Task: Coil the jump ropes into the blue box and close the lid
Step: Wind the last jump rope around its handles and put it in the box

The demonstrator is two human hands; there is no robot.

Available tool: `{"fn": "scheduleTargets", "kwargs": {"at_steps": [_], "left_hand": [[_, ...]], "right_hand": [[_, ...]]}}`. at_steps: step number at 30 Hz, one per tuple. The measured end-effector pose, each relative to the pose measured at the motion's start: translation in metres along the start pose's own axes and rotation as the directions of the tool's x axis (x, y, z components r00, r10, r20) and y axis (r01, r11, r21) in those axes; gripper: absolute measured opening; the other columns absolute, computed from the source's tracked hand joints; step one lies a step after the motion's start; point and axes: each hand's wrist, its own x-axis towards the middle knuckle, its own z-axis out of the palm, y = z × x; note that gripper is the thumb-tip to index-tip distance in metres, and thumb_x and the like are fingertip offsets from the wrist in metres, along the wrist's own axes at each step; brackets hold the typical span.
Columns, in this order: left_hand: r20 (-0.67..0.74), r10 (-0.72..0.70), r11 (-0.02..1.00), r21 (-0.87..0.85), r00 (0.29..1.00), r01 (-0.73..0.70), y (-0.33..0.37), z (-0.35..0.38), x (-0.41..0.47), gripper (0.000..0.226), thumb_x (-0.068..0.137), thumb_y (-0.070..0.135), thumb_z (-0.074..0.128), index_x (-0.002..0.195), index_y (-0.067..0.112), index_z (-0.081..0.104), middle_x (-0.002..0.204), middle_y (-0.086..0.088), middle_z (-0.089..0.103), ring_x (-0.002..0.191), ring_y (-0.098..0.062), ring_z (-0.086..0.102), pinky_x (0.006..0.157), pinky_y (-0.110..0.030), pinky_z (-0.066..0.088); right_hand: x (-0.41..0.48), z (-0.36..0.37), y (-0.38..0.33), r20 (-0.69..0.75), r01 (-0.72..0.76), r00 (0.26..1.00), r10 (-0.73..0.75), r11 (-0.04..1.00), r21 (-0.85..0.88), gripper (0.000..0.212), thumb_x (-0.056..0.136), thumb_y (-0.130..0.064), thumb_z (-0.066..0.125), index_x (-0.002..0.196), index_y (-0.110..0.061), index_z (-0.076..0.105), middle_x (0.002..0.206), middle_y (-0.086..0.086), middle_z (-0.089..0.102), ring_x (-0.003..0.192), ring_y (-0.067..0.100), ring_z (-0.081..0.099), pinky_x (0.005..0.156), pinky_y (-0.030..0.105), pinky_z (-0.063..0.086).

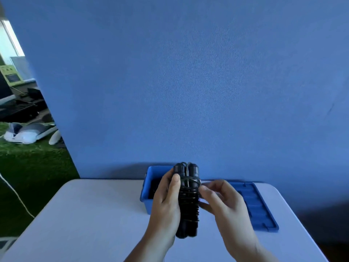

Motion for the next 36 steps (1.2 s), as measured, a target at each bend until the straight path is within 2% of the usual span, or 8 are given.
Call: {"fn": "scheduleTargets", "kwargs": {"at_steps": [3,10,14,20,25,29,33,36], "left_hand": [[-0.012,-0.032,0.999,-0.032,0.999,0.032,0.004,-0.005,0.001,0.031,0.105,0.038,0.045,0.111,0.024,0.072,0.099,-0.011,0.076,0.087,-0.022,0.072,0.082,-0.040,0.057],[-0.001,-0.153,0.985,-0.081,0.988,0.152,0.006,-0.027,0.009,0.033,0.101,0.050,0.047,0.102,0.032,0.074,0.087,-0.009,0.076,0.074,-0.031,0.070,0.056,-0.037,0.051],[-0.015,-0.248,0.961,-0.128,0.969,0.244,0.003,-0.043,0.017,0.043,0.097,0.058,0.050,0.112,0.025,0.074,0.104,-0.014,0.077,0.098,-0.038,0.074,0.078,-0.053,0.058],[0.059,-0.270,0.952,-0.132,0.961,0.275,0.001,-0.071,0.030,0.046,0.102,0.051,0.045,0.111,0.018,0.075,0.101,-0.014,0.078,0.089,-0.031,0.075,0.066,-0.035,0.055],[0.096,-0.242,0.967,-0.061,0.966,0.248,-0.004,-0.088,0.034,0.041,0.105,0.044,0.041,0.113,0.024,0.076,0.104,-0.005,0.079,0.098,-0.020,0.075,0.077,-0.036,0.055],[0.134,-0.212,0.977,0.025,0.968,0.211,-0.011,-0.097,0.039,0.028,0.106,0.032,0.046,0.115,0.027,0.072,0.105,0.001,0.078,0.099,-0.015,0.074,0.076,-0.028,0.057],[0.160,-0.181,0.978,0.129,0.971,0.161,-0.025,-0.104,0.047,0.027,0.093,0.031,0.064,0.119,0.029,0.072,0.109,0.002,0.077,0.103,-0.018,0.073,0.089,-0.043,0.060],[0.123,-0.193,0.972,0.158,0.974,0.172,-0.035,-0.103,0.055,0.030,0.083,0.033,0.066,0.112,0.028,0.075,0.102,-0.001,0.078,0.096,-0.024,0.074,0.084,-0.053,0.061]], "right_hand": [[-0.003,0.005,0.010,0.039,-0.050,0.998,0.054,0.994,-0.095,0.009,0.085,-0.011,0.078,0.090,-0.012,0.071,0.085,0.009,0.077,0.084,0.033,0.074,0.076,0.048,0.063],[-0.007,0.028,0.013,0.169,-0.063,0.982,0.085,0.989,-0.131,0.024,0.078,-0.012,0.077,0.102,-0.010,0.073,0.090,0.009,0.079,0.083,0.034,0.075,0.073,0.048,0.063],[-0.005,0.043,0.022,0.143,-0.086,0.985,0.100,0.991,-0.099,0.035,0.070,-0.018,0.077,0.103,-0.007,0.073,0.090,0.014,0.078,0.084,0.038,0.074,0.067,0.046,0.063],[-0.005,0.066,0.035,0.102,-0.108,0.988,0.118,0.989,-0.098,0.039,0.068,-0.019,0.079,0.105,-0.009,0.072,0.092,0.012,0.078,0.085,0.032,0.076,0.068,0.042,0.062],[-0.004,0.080,0.039,0.066,-0.142,0.987,0.144,0.989,-0.041,0.021,0.085,-0.001,0.074,0.106,-0.005,0.071,0.090,0.019,0.077,0.082,0.044,0.073,0.072,0.056,0.061],[0.002,0.084,0.043,0.071,-0.185,0.980,0.185,0.983,-0.003,0.019,0.089,0.000,0.069,0.108,0.000,0.069,0.092,0.022,0.076,0.081,0.041,0.075,0.070,0.051,0.061],[0.018,0.082,0.055,0.052,-0.205,0.977,0.205,0.979,-0.008,0.014,0.091,-0.003,0.067,0.104,0.000,0.071,0.091,0.026,0.074,0.082,0.052,0.070,0.069,0.064,0.058],[0.035,0.080,0.066,0.082,-0.235,0.968,0.237,0.972,-0.032,0.012,0.093,-0.005,0.066,0.102,0.000,0.072,0.088,0.030,0.073,0.076,0.059,0.066,0.065,0.065,0.054]]}}
